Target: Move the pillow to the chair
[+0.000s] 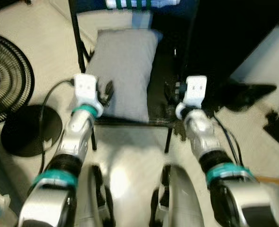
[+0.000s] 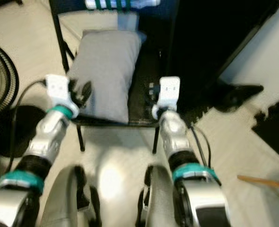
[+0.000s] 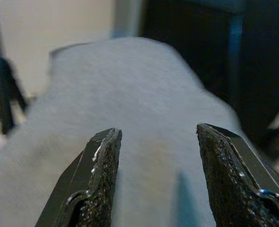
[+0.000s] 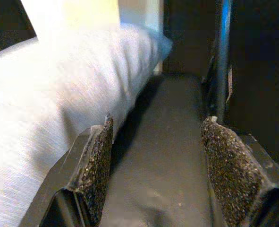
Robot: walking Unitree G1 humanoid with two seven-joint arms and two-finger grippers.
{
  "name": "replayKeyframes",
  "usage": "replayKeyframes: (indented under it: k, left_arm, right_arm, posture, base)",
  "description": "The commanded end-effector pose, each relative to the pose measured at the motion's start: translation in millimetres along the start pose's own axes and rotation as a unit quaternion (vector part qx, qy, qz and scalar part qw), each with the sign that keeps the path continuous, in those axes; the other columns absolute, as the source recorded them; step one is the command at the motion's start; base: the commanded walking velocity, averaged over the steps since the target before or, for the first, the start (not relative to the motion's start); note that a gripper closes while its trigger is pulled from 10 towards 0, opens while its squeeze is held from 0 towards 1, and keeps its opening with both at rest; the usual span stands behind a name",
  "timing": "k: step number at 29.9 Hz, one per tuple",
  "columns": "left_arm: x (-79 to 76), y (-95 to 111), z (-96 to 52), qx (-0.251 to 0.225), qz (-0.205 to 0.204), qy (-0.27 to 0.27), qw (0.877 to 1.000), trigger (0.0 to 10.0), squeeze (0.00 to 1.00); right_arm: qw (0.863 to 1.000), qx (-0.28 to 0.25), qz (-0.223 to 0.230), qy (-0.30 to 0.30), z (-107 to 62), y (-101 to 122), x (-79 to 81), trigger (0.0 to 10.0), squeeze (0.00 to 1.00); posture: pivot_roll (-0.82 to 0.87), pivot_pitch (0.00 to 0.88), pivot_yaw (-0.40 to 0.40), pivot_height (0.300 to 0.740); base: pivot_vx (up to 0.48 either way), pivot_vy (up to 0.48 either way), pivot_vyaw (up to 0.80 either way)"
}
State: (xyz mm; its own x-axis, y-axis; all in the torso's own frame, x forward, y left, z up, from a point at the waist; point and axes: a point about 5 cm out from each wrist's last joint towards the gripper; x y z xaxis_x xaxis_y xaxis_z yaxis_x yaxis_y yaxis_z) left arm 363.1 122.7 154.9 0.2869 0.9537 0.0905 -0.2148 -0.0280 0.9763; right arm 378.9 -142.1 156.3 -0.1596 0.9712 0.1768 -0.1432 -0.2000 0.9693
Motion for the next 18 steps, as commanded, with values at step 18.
replayKeyframes:
  k: [18]
  left_arm:
    - [17.0, -25.4, -65.9, 0.033, 0.016, 0.127, 0.991, 10.0, 0.0]
  right_arm:
    - [0.997, 0.049, 0.058, 0.02, -75.2, -52.8, 28.8, 10.0, 0.0]
  posture:
    - [-0.01, 0.017, -0.006, 0.614]
  base:
    - [0.0, 0.0, 0.0]
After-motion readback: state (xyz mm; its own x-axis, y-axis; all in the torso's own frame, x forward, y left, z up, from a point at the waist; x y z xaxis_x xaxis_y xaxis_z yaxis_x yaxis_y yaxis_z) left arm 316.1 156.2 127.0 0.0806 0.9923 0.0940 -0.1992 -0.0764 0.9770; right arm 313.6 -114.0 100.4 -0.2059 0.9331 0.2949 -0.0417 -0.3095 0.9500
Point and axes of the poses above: a point about 5 cm out from each wrist's last joint towards the gripper, its own z axis pointing out of the wrist towards the gripper, its own y axis along the axis of the wrist's last joint, x = y × z, and after that the axes turned 7 degrees about z, right-handed
